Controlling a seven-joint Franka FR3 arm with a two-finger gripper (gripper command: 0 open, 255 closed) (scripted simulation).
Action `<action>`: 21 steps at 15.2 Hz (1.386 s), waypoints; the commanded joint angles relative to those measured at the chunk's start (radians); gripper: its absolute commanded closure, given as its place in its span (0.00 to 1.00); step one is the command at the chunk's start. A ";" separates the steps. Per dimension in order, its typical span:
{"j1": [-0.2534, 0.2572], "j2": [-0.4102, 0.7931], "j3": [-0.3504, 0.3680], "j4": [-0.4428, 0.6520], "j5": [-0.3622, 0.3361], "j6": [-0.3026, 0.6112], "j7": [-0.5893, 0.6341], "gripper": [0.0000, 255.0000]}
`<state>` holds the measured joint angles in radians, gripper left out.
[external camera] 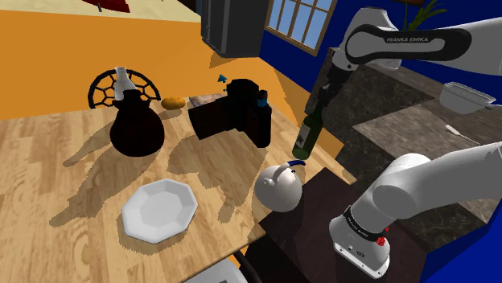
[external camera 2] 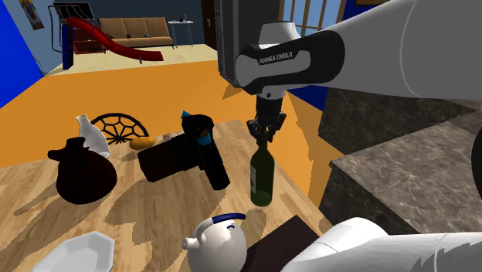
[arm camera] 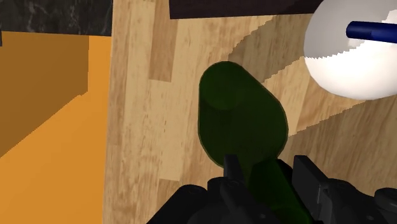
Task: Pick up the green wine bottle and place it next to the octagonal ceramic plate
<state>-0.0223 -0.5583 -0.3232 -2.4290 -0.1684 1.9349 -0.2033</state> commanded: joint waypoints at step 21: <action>0.016 0.014 0.032 0.307 0.029 -0.293 -0.008 1.00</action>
<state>-0.0079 -0.5472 -0.2926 -2.1378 -0.1413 1.6546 -0.2118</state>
